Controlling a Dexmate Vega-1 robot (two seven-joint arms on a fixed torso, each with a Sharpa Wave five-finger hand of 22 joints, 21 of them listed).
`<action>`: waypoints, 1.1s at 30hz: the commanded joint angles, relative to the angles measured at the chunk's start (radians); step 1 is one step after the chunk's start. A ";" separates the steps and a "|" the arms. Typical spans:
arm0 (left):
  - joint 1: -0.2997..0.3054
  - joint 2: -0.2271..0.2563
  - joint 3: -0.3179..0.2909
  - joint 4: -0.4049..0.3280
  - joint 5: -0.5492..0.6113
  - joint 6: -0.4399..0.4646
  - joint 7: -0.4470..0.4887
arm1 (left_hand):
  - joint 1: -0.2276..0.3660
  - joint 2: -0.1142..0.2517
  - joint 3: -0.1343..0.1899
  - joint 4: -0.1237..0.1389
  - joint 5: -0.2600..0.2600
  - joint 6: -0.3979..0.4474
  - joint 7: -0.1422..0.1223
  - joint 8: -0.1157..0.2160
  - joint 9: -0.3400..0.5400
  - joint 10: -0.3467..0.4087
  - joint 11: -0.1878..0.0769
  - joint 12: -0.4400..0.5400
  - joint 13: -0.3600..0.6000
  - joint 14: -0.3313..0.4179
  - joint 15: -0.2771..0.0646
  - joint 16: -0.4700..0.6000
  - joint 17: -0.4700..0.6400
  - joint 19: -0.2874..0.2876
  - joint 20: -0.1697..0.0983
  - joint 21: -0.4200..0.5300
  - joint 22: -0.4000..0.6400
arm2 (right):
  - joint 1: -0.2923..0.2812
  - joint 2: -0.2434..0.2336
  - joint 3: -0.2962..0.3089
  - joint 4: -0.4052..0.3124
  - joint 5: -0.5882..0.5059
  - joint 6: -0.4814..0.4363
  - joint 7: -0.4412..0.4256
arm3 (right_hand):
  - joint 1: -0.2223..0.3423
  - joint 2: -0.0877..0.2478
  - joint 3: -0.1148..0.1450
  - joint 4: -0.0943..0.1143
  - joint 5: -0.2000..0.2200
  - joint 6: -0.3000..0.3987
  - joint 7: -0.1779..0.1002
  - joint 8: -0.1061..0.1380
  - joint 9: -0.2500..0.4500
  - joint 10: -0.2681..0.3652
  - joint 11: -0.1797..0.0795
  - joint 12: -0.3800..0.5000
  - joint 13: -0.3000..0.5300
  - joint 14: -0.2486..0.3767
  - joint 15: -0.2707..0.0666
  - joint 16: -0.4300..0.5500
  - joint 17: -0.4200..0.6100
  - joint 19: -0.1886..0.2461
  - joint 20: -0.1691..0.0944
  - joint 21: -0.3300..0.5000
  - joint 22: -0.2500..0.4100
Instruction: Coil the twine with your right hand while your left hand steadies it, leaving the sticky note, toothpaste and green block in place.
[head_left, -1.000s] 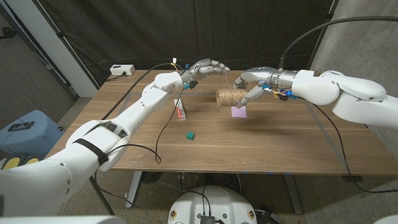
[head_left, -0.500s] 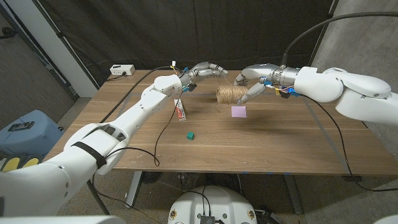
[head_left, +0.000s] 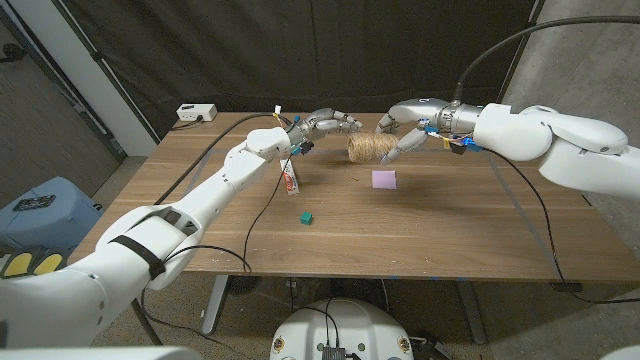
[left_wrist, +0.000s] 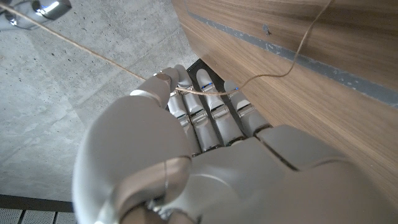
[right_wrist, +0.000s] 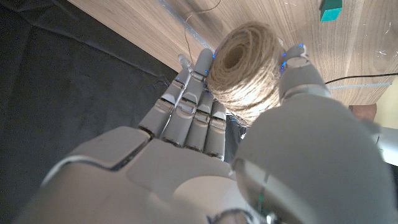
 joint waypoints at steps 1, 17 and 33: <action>0.024 0.014 0.005 -0.032 0.002 0.028 0.023 | 0.005 0.002 -0.002 -0.002 0.005 0.001 0.000 0.006 0.002 0.008 -0.003 -0.006 0.001 0.005 0.002 -0.004 0.002 0.002 0.000 0.006 0.005 | -0.002 0.000 0.012 0.010 0.004 0.013 -0.019 | 0.160 0.171 -0.003 0.000 0.005 0.210 -0.194 0.003 0.004 0.157 -0.143 0.005 0.002 0.003 -0.113 -0.004 0.002 0.008 -0.085 -0.001 0.003; 0.031 0.013 0.023 -0.040 0.013 0.051 0.036 | 0.009 0.002 -0.002 -0.004 0.005 -0.004 -0.002 0.004 0.002 0.003 -0.002 -0.011 0.003 0.000 0.004 -0.007 0.003 -0.001 0.001 0.006 0.005 | -0.007 0.003 0.025 0.012 0.010 0.023 -0.045 | 0.162 0.171 -0.004 -0.001 0.005 0.214 -0.193 0.004 0.004 0.160 -0.143 0.003 0.003 0.007 -0.113 -0.007 0.005 0.008 -0.085 -0.001 0.003; 0.069 0.024 0.023 -0.072 0.005 0.077 0.051 | 0.011 0.002 -0.004 -0.003 0.005 -0.012 -0.005 0.001 0.002 -0.009 -0.002 -0.020 0.001 -0.011 0.005 -0.010 0.007 -0.005 0.003 0.004 0.006 | 0.018 0.043 0.018 0.035 -0.003 0.048 -0.054 | 0.160 0.172 -0.005 0.000 0.005 0.212 -0.193 0.003 0.004 0.160 -0.140 0.001 0.004 0.008 -0.112 -0.010 0.006 0.008 -0.085 -0.001 0.003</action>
